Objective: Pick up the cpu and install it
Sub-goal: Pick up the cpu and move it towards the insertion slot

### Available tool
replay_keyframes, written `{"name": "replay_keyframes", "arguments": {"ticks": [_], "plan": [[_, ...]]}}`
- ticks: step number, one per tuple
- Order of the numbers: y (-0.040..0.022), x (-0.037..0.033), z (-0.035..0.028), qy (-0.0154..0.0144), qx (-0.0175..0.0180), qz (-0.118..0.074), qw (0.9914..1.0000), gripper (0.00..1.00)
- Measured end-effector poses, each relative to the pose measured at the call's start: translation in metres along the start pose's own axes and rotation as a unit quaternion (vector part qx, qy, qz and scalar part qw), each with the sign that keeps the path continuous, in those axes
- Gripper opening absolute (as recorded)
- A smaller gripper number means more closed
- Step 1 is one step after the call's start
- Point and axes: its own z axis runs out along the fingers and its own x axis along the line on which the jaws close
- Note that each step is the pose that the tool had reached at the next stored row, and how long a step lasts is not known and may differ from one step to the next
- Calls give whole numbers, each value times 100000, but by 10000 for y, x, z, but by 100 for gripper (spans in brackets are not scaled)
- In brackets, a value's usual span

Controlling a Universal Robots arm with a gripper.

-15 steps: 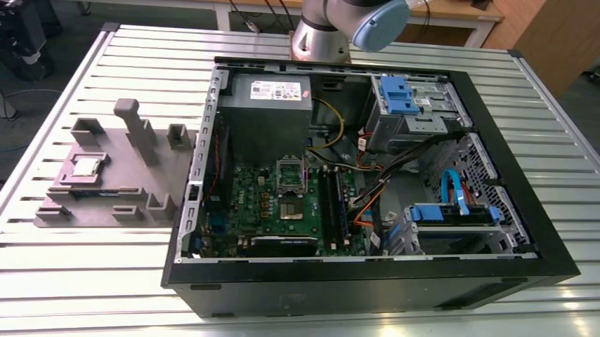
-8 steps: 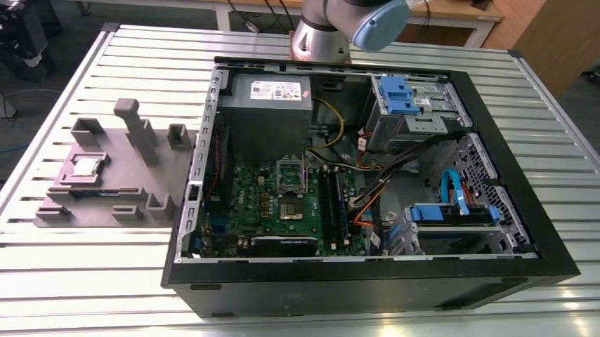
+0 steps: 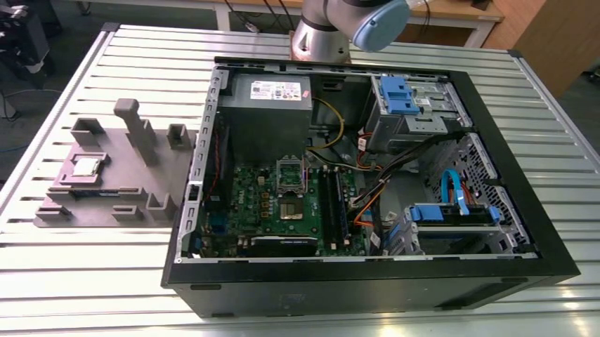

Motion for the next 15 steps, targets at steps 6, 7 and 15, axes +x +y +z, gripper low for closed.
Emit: {"name": "replay_keyframes", "arguments": {"ticks": [6,7,15], "plan": [[-3,0,60,90,-6,-366,99999,59],[-4,0,71,130,-9,-367,99999,59],[-8,-15,143,602,-22,-356,99998,59]]}}
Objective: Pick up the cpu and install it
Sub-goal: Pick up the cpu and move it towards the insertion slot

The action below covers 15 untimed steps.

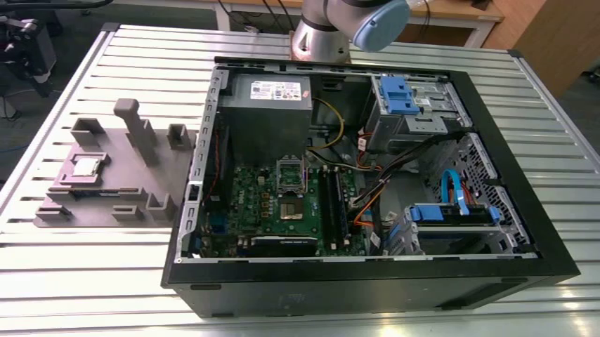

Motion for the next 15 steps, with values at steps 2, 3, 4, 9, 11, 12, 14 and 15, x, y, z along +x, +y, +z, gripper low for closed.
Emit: {"name": "replay_keyframes", "arguments": {"ticks": [2,3,4,9,11,12,14,15], "plan": [[-1,-13,15,88,3,-56,100000,59],[-2,-19,23,115,-4,-87,100000,59],[-3,-23,32,141,-3,-115,100000,59],[-13,-25,82,253,0,-1098,99994,59],[-14,-26,96,275,8,-1410,99990,59],[-14,-26,102,274,6,-1417,99990,59],[-14,-25,115,282,3,-1420,99990,59],[-15,-25,124,294,1,-1422,99989,59]]}}
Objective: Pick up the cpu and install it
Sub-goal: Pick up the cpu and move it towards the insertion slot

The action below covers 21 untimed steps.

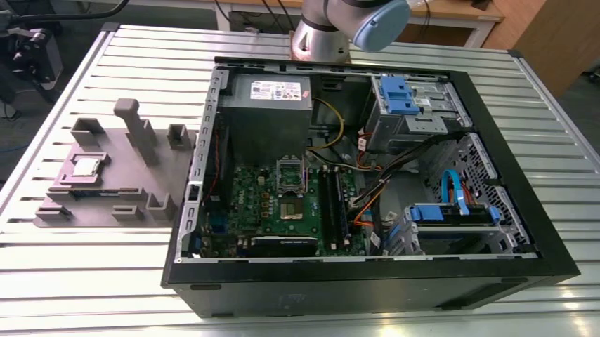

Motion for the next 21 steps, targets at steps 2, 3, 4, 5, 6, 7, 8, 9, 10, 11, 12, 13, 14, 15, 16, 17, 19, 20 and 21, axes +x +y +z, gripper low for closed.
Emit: {"name": "replay_keyframes", "arguments": {"ticks": [2,3,4,5,6,7,8,9,10,11,12,13,14,15,16,17,19,20,21], "plan": [[-1,0,18,91,-1,6,100000,59],[-1,0,28,140,-3,7,100000,59],[-1,0,36,179,-6,10,100000,59],[-2,0,43,217,-6,12,100000,59],[-2,-1,51,253,-9,14,100000,59],[-2,-1,58,297,-12,16,100000,59],[-3,-1,65,346,-15,18,99999,59],[-3,-1,70,378,-12,20,99999,59],[-3,-1,74,403,-15,20,99999,59],[-3,-1,78,424,-15,21,99999,59],[-4,-1,83,440,-18,22,99999,59],[-4,-1,89,453,-19,23,99999,59],[-4,-1,93,460,-20,24,99999,59],[-4,-1,96,471,-17,23,99999,59],[-4,-1,99,477,-19,24,99999,59],[-5,-1,103,479,-24,24,99999,59],[-5,-1,110,483,-29,23,99999,59],[-5,-1,113,480,-30,26,99999,59],[-5,-1,115,480,-34,26,99999,59]]}}
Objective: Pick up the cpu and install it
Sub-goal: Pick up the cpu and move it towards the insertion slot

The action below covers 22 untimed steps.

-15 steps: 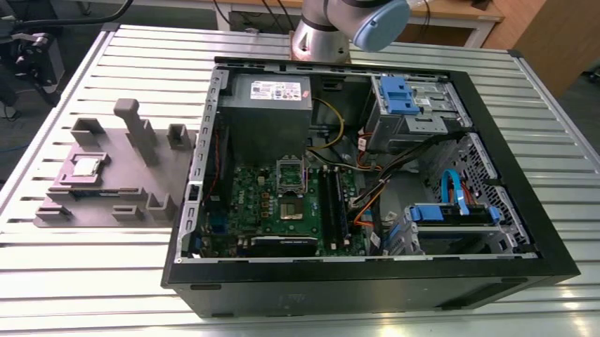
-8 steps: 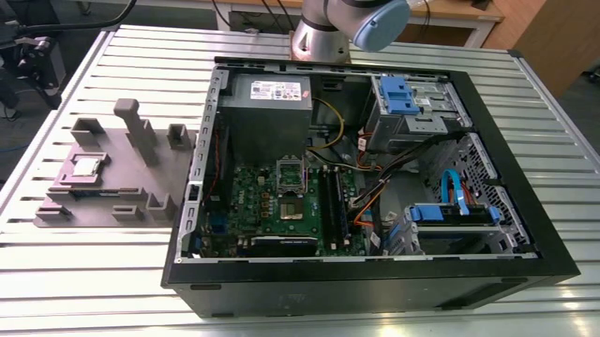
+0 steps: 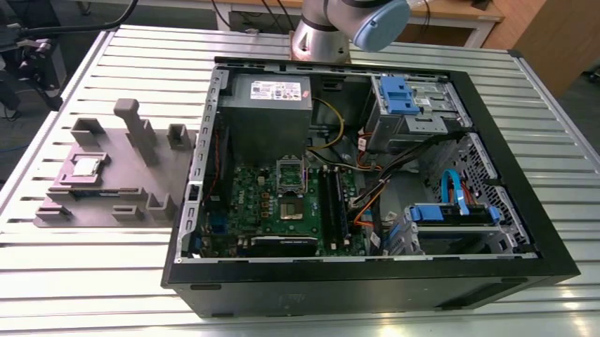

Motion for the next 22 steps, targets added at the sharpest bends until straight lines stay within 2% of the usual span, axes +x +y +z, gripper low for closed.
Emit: {"name": "replay_keyframes", "arguments": {"ticks": [22], "plan": [[-3,-1,61,-2,-38,-4,100000,59]]}}
